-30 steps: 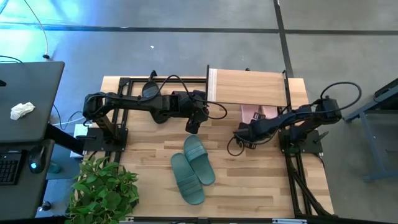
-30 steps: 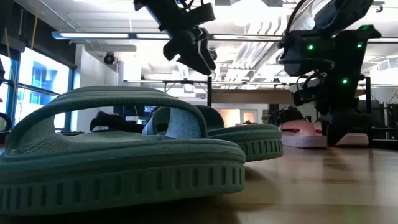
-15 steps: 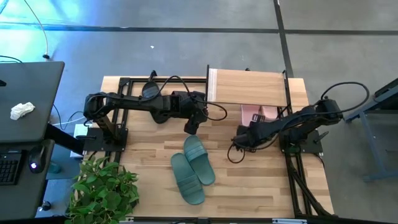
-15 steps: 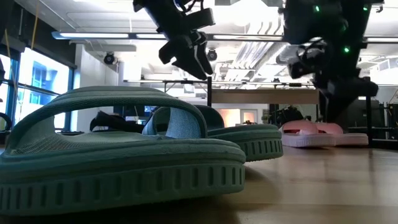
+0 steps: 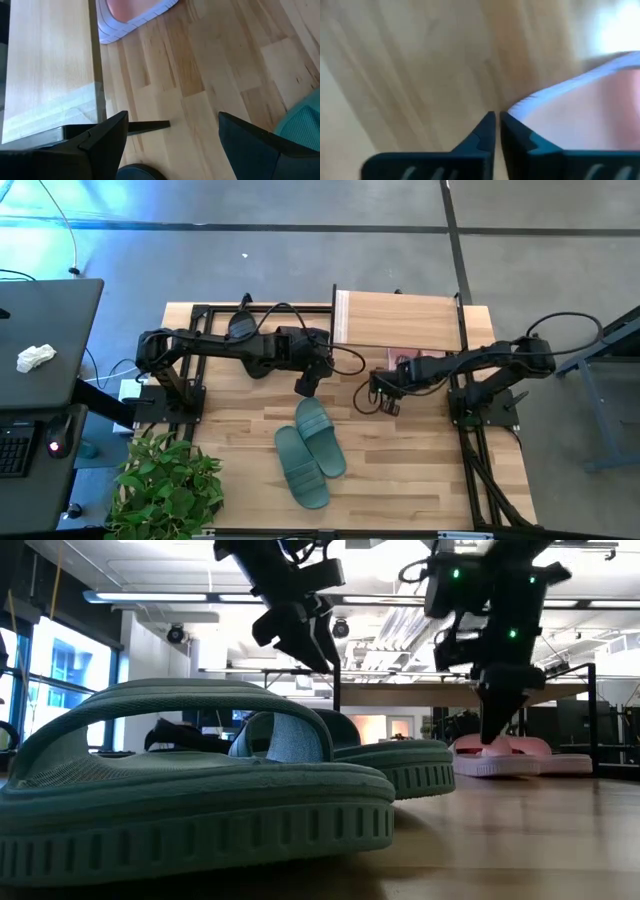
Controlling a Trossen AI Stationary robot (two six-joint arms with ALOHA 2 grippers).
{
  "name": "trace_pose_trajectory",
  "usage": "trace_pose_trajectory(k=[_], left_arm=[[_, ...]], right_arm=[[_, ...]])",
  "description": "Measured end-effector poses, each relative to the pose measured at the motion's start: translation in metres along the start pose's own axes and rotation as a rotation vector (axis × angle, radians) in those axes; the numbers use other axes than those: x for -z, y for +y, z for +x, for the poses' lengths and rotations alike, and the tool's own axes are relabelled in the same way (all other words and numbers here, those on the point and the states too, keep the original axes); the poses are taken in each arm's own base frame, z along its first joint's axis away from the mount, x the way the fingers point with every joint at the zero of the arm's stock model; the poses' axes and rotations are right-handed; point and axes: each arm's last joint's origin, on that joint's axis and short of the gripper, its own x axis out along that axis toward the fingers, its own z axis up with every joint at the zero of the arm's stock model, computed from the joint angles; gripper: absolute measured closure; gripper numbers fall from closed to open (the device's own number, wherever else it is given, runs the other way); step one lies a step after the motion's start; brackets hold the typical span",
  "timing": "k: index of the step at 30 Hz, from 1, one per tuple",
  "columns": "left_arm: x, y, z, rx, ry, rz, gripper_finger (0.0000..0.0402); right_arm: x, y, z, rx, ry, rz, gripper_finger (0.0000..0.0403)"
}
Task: Pick and place slides into the shelf
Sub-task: Put the left pink slides under the shelf
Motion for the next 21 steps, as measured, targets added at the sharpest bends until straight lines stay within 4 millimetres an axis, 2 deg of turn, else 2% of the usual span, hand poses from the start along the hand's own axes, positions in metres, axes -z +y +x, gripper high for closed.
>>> trace_pose_trajectory(k=[3, 9, 21], left_arm=[[0.0, 0.0, 0.0, 0.003, 0.002, 0.0, 0.0112], [0.0, 0.0, 0.0, 0.002, 0.0, 0.001, 0.0112], [-0.001, 0.0, 0.0, -0.005, -0.01, -0.002, 0.0112]], right_arm=[[0.006, 0.0, 0.012, -0.047, -0.012, 0.004, 0.039], [0.024, -0.002, 0.026, 0.014, 0.038, 0.031, 0.04], [0.032, -0.015, 0.034, 0.131, 0.07, 0.101, 0.0403]])
